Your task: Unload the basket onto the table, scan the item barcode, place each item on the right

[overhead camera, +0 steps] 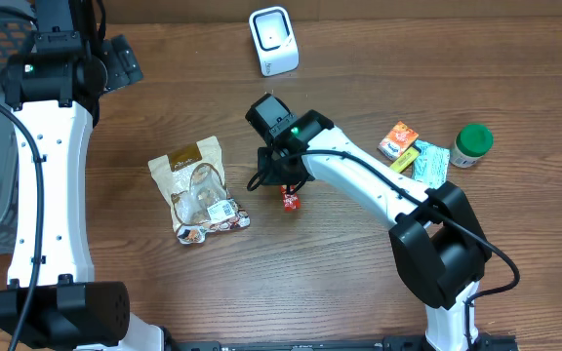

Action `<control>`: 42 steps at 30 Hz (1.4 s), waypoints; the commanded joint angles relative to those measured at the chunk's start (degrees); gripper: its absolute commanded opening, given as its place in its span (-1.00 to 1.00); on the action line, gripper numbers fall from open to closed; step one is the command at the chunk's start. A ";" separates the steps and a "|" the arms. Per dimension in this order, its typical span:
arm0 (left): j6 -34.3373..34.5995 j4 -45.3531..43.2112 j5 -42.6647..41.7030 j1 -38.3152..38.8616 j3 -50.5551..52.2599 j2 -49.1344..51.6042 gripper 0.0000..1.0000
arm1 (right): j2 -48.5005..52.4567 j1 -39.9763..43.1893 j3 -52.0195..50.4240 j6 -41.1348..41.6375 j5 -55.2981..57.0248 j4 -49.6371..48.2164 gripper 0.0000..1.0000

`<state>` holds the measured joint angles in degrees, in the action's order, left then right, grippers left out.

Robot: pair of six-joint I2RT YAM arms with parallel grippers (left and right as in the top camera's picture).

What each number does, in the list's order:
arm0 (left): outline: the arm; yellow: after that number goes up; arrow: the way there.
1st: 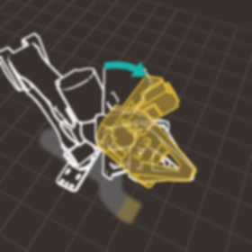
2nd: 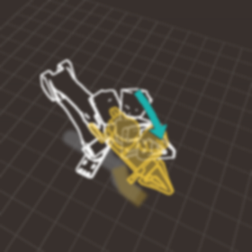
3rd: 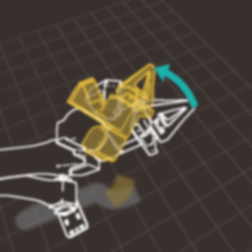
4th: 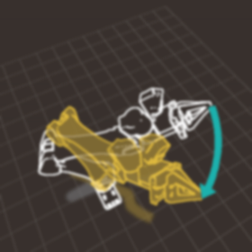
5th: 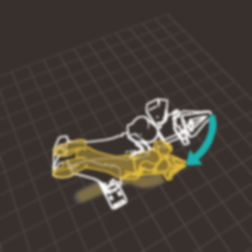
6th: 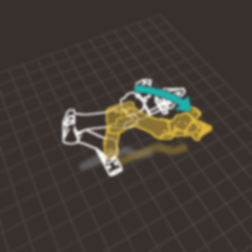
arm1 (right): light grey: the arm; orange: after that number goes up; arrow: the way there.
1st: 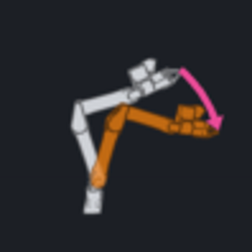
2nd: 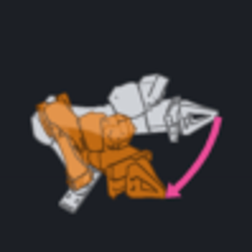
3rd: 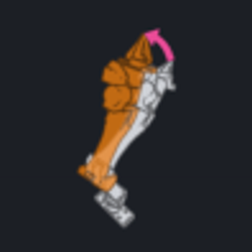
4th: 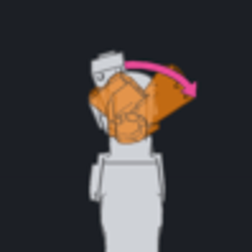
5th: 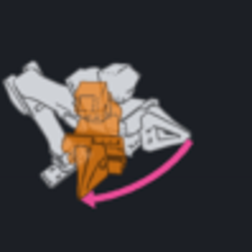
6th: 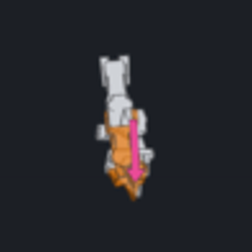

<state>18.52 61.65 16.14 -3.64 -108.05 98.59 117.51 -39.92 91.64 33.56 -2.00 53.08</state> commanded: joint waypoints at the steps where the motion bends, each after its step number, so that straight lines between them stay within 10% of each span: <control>1: 0.81 -0.15 0.76 0.07 -0.44 0.55 0.99 | -0.70 -0.63 -4.55 6.45 -3.10 -3.54 -0.93; 24: 0.81 -0.15 0.76 0.07 -0.44 0.55 1.00 | -0.72 14.12 -13.90 9.53 9.62 -14.19 -0.88; 34: 0.81 -0.15 0.76 0.07 -0.44 0.55 1.00 | -0.83 21.64 -12.81 12.55 -15.78 -27.91 -0.93; 42: 0.81 -0.15 0.76 0.07 -0.44 0.55 1.00 | -0.81 14.86 -12.11 16.09 -13.27 -33.22 -0.93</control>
<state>18.52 61.65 16.14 -3.64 -108.05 98.59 117.16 -21.23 78.22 48.27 -15.64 21.15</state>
